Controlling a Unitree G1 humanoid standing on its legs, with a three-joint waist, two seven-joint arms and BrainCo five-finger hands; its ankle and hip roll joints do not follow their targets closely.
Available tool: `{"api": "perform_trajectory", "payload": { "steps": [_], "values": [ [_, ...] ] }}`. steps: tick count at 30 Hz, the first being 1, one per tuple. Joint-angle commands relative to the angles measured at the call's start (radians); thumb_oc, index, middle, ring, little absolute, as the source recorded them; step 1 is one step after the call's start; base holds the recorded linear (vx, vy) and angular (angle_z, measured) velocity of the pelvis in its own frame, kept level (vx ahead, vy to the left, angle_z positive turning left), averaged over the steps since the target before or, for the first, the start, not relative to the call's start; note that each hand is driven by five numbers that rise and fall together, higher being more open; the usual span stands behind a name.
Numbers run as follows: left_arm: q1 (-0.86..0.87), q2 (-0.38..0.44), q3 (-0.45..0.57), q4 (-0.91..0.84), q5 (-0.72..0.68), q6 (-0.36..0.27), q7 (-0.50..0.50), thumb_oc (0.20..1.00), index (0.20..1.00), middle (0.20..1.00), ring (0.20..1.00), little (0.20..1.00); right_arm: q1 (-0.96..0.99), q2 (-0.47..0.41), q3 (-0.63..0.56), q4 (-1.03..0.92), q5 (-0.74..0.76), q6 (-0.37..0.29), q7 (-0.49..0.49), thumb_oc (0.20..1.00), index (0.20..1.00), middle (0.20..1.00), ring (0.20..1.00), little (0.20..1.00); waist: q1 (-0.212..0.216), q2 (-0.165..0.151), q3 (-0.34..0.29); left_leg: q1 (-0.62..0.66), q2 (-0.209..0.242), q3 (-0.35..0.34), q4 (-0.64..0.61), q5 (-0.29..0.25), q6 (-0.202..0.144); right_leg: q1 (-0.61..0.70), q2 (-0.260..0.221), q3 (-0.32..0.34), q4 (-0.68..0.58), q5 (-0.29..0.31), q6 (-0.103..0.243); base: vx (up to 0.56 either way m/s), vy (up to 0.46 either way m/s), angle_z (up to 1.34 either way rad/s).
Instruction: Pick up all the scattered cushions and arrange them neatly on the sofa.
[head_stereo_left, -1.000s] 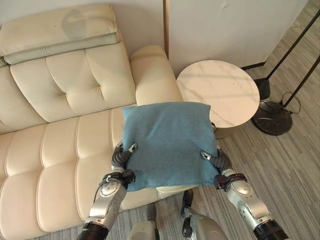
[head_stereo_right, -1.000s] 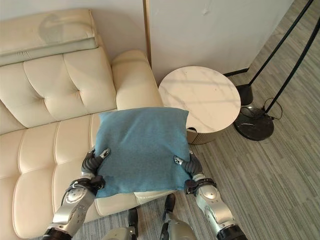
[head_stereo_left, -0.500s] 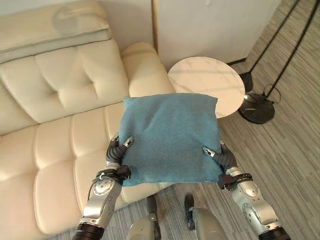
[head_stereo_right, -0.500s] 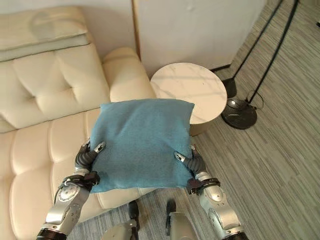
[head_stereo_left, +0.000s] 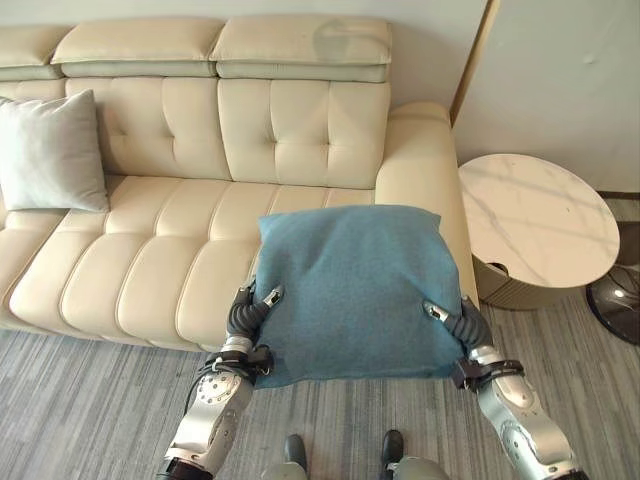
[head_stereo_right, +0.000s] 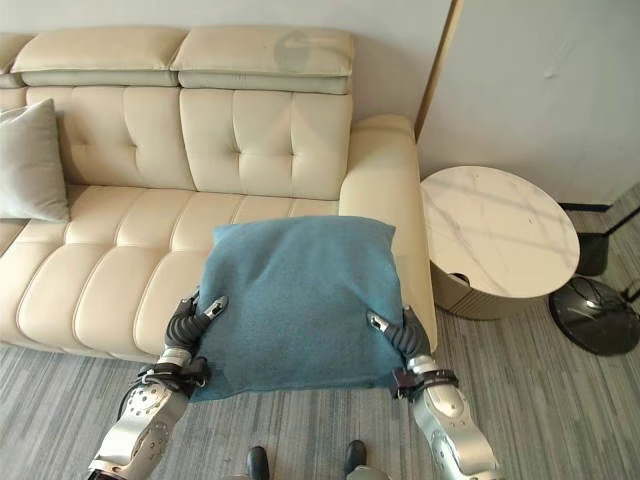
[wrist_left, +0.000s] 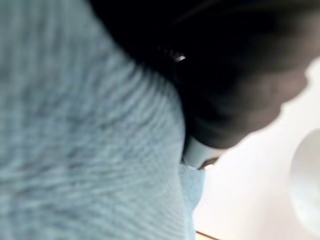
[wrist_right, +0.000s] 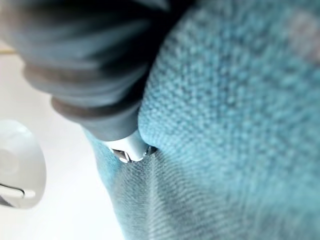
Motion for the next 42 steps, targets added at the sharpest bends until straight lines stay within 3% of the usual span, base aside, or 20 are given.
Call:
{"api": "perform_trajectory", "payload": {
  "steps": [1, 4, 5, 7, 10, 14, 20, 25, 27, 28, 29, 30, 31, 35, 36, 39, 40, 42],
  "values": [
    [-0.036, 0.021, -0.011, -0.118, 0.041, -0.081, -0.076, 0.200, 0.200, 0.200, 0.200, 0.200, -0.101, 0.073, 0.047, -0.127, 0.065, -0.082, 0.079, 0.200, 0.200, 0.200, 0.200, 0.200, 0.016, -0.020, -0.046, -0.087, -0.059, -0.019, 0.032, -0.082, -0.005, 0.047, 0.011, -0.003, -0.065, -0.049, 0.074, 0.05, 0.163, 0.13],
    [-0.027, 0.029, 0.000, -0.123, 0.043, -0.078, -0.080, 0.200, 0.200, 0.200, 0.200, 0.200, -0.094, 0.081, 0.044, -0.129, 0.073, -0.080, 0.087, 0.200, 0.200, 0.200, 0.200, 0.200, 0.025, -0.025, -0.045, -0.088, -0.065, -0.023, 0.047, -0.098, 0.005, 0.045, -0.002, 0.003, -0.045, -0.053, 0.083, 0.05, 0.186, 0.04],
    [-0.019, 0.043, 0.017, -0.131, 0.048, -0.075, -0.081, 0.200, 0.200, 0.200, 0.200, 0.200, -0.090, 0.090, 0.044, -0.134, 0.075, -0.077, 0.100, 0.200, 0.200, 0.200, 0.200, 0.200, 0.033, -0.028, -0.037, -0.088, -0.076, -0.033, 0.064, -0.121, 0.023, 0.021, -0.034, 0.016, 0.042, -0.049, 0.096, 0.04, 0.201, 0.04],
    [-0.021, 0.050, 0.021, -0.131, 0.049, -0.074, -0.080, 0.200, 0.200, 0.200, 0.200, 0.200, -0.089, 0.094, 0.043, -0.136, 0.076, -0.076, 0.104, 0.200, 0.200, 0.200, 0.200, 0.200, 0.031, -0.027, -0.030, -0.089, -0.078, -0.041, 0.071, -0.125, 0.030, 0.001, -0.043, 0.028, 0.094, -0.044, 0.097, 0.05, 0.193, 0.00],
    [-0.023, 0.056, 0.024, -0.122, 0.057, -0.074, -0.079, 0.200, 0.200, 0.200, 0.200, 0.200, -0.086, 0.097, 0.044, -0.142, 0.077, -0.077, 0.107, 0.200, 0.200, 0.200, 0.200, 0.200, 0.021, -0.023, -0.022, -0.077, -0.089, -0.070, 0.070, -0.135, 0.042, -0.068, -0.002, 0.096, 0.178, -0.056, 0.082, 0.08, 0.156, 0.10],
    [-0.005, 0.058, 0.039, -0.126, 0.056, -0.075, -0.078, 0.200, 0.200, 0.200, 0.200, 0.200, -0.107, 0.089, 0.055, -0.142, 0.074, -0.075, 0.112, 0.200, 0.200, 0.200, 0.200, 0.200, 0.022, -0.020, -0.010, -0.029, -0.106, -0.091, 0.048, -0.152, 0.051, -0.142, 0.033, 0.086, 0.118, -0.033, 0.070, 0.16, 0.064, 0.05],
    [0.013, 0.034, 0.067, -0.117, 0.062, -0.082, -0.078, 0.200, 0.200, 0.200, 0.200, 0.200, -0.091, 0.073, 0.050, -0.153, 0.089, -0.080, 0.130, 0.200, 0.200, 0.200, 0.200, 0.200, -0.011, -0.015, 0.015, 0.085, -0.156, -0.142, 0.047, -0.217, 0.050, -0.251, 0.068, 0.036, -0.010, 0.043, 0.097, 0.27, 0.048, 0.12],
    [0.038, 0.023, 0.062, -0.124, 0.078, -0.083, -0.099, 0.200, 0.200, 0.200, 0.200, 0.200, -0.038, 0.066, 0.032, -0.165, 0.088, -0.081, 0.146, 0.200, 0.200, 0.200, 0.200, 0.200, -0.032, -0.016, -0.012, 0.174, -0.152, -0.189, 0.057, -0.256, 0.027, -0.231, 0.073, 0.021, -0.027, 0.080, 0.085, 0.38, -0.076, 0.54],
    [0.030, 0.017, 0.053, -0.121, 0.062, -0.080, -0.097, 0.200, 0.200, 0.200, 0.200, 0.200, -0.029, 0.055, 0.014, -0.161, 0.088, -0.081, 0.135, 0.200, 0.200, 0.200, 0.200, 0.200, -0.046, -0.008, -0.033, 0.174, -0.117, -0.185, 0.074, -0.251, -0.002, -0.215, 0.073, 0.019, -0.027, 0.084, 0.078, 0.23, -0.135, 0.24],
    [0.031, 0.014, 0.047, -0.121, 0.065, -0.081, -0.102, 0.200, 0.200, 0.200, 0.200, 0.200, -0.023, 0.048, 0.003, -0.158, 0.087, -0.084, 0.134, 0.200, 0.200, 0.200, 0.200, 0.200, -0.057, -0.001, -0.049, 0.174, -0.089, -0.173, 0.094, -0.230, -0.025, -0.198, 0.076, -0.001, -0.036, 0.082, 0.072, 0.38, -0.173, 0.15],
    [0.030, 0.015, 0.041, -0.122, 0.068, -0.079, -0.110, 0.200, 0.200, 0.200, 0.200, 0.200, -0.025, 0.034, -0.009, -0.154, 0.086, -0.088, 0.124, 0.200, 0.200, 0.200, 0.200, 0.200, -0.069, 0.005, -0.060, 0.151, -0.056, -0.142, 0.170, -0.176, -0.052, -0.161, 0.089, -0.004, -0.052, 0.070, 0.062, 0.30, -0.126, 0.29],
    [0.029, 0.014, 0.041, -0.121, 0.068, -0.079, -0.110, 0.200, 0.200, 0.200, 0.200, 0.200, -0.025, 0.034, -0.009, -0.154, 0.086, -0.088, 0.124, 0.200, 0.200, 0.200, 0.200, 0.200, -0.069, 0.006, -0.060, 0.149, -0.054, -0.142, 0.175, -0.179, -0.053, -0.161, 0.091, -0.004, -0.054, 0.070, 0.061, 0.30, -0.091, 0.52],
    [0.023, 0.007, 0.041, -0.114, 0.064, -0.081, -0.108, 0.200, 0.200, 0.200, 0.200, 0.200, -0.032, 0.022, -0.017, -0.141, 0.084, -0.088, 0.112, 0.200, 0.200, 0.200, 0.200, 0.200, -0.070, 0.004, -0.062, 0.114, -0.022, -0.105, 0.250, -0.133, -0.061, -0.123, 0.102, 0.009, -0.071, 0.045, 0.047, 0.15, -0.031, 0.28],
    [0.010, -0.005, 0.037, -0.107, 0.075, -0.077, -0.107, 0.200, 0.200, 0.200, 0.200, 0.200, -0.050, 0.010, -0.025, -0.129, 0.063, -0.085, 0.096, 0.200, 0.200, 0.200, 0.200, 0.200, -0.053, -0.026, -0.047, 0.007, -0.013, -0.087, 0.216, -0.208, -0.027, -0.080, 0.087, 0.068, -0.098, 0.017, 0.052, 0.13, 0.034, -0.30],
    [0.006, -0.005, 0.036, -0.106, 0.081, -0.078, -0.109, 0.200, 0.200, 0.200, 0.200, 0.200, -0.052, 0.009, -0.027, -0.126, 0.056, -0.085, 0.093, 0.200, 0.200, 0.200, 0.200, 0.200, -0.052, -0.034, -0.048, -0.017, -0.017, -0.095, 0.184, -0.202, -0.029, -0.076, 0.076, 0.078, -0.102, 0.017, 0.054, 0.13, 0.082, -0.60],
    [-0.007, -0.004, 0.030, -0.097, 0.081, -0.080, -0.107, 0.200, 0.200, 0.200, 0.200, 0.200, -0.059, 0.004, -0.041, -0.101, 0.035, -0.086, 0.076, 0.200, 0.200, 0.200, 0.200, 0.200, -0.037, -0.038, -0.036, -0.072, -0.015, -0.132, 0.098, -0.138, -0.048, -0.040, 0.072, 0.105, -0.120, 0.012, 0.059, 0.15, 0.136, -0.61],
    [-0.015, -0.005, 0.038, -0.098, 0.081, -0.083, -0.094, 0.200, 0.200, 0.200, 0.200, 0.200, -0.061, 0.006, -0.064, -0.086, 0.011, -0.085, 0.058, 0.200, 0.200, 0.200, 0.200, 0.200, -0.021, -0.030, -0.026, -0.128, -0.016, -0.173, 0.057, -0.070, -0.061, -0.015, 0.071, 0.125, -0.118, -0.001, 0.058, 0.16, 0.196, -0.52],
    [-0.020, -0.006, 0.036, -0.095, 0.079, -0.084, -0.091, 0.200, 0.200, 0.200, 0.200, 0.200, -0.061, 0.009, -0.070, -0.085, 0.003, -0.084, 0.052, 0.200, 0.200, 0.200, 0.200, 0.200, -0.016, -0.024, -0.021, -0.138, -0.020, -0.190, 0.039, -0.050, -0.063, -0.004, 0.069, 0.137, -0.115, -0.008, 0.058, 0.15, 0.257, -0.50]
  ]
}}
